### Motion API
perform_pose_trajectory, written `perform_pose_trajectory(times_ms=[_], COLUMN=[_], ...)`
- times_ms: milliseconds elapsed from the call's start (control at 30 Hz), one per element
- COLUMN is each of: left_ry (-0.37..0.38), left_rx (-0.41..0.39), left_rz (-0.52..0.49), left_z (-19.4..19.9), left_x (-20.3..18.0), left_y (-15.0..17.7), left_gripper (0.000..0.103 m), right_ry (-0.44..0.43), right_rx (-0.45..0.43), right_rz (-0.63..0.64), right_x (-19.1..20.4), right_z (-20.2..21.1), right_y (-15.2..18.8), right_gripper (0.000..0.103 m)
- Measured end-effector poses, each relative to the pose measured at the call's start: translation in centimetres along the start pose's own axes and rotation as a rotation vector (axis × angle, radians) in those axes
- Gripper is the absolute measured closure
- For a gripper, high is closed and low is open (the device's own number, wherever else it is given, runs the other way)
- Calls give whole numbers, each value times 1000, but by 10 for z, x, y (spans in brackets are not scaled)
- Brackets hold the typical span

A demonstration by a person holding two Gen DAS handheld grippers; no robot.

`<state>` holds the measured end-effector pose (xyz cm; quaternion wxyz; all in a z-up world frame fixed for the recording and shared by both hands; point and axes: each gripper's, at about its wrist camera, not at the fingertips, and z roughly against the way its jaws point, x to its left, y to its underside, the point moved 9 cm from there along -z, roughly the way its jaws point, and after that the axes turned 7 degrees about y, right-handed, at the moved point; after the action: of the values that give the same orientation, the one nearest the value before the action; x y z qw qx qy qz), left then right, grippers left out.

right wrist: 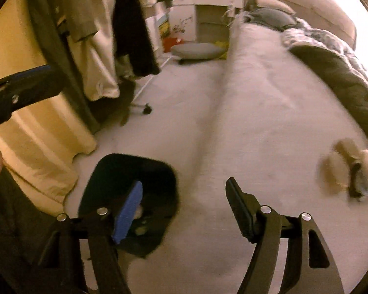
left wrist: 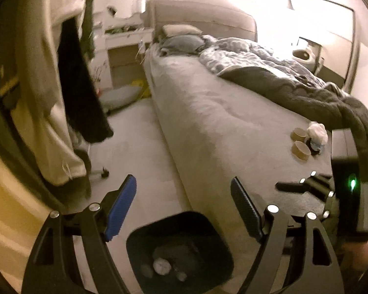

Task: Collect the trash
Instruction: 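Move both tools from the bin back toward the remaining trash on the bed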

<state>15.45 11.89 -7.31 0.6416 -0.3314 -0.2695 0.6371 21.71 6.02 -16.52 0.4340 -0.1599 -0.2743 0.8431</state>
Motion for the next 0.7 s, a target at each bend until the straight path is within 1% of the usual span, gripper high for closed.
perform_pose_trajectory(times_ms=[67,133,200,267,433,533,700], left_ry=[10,37,64,87,126,143,171], left_rx=[-12,-17,-13,-2,27,35,38], left_rz=[-26,-38,-49,-56,-79,-116,-171], left_z=[0,-2,-7,-13,-31,-38,-49], left_x=[-11,-24,-38,-48,-76,-92,-111], left_y=[-6,-12,-17,-19,-21,-21,-27], left_gripper=[23,24,24,27,29,29,27], right_ry=[20,45,62,69,90,112,147], right_rx=[-9,-23,-33,-40,-68,-76,-89], right_rz=[-11,-31,-62,-91,-115,-108,-133], right_x=[-14,-36,-57,-74,-101,-115,-144], right_z=[3,9,13,16,28,32,38], right_y=[-1,0,1,3,6,9,11], right_gripper=[30,30,30,30,30,30,28])
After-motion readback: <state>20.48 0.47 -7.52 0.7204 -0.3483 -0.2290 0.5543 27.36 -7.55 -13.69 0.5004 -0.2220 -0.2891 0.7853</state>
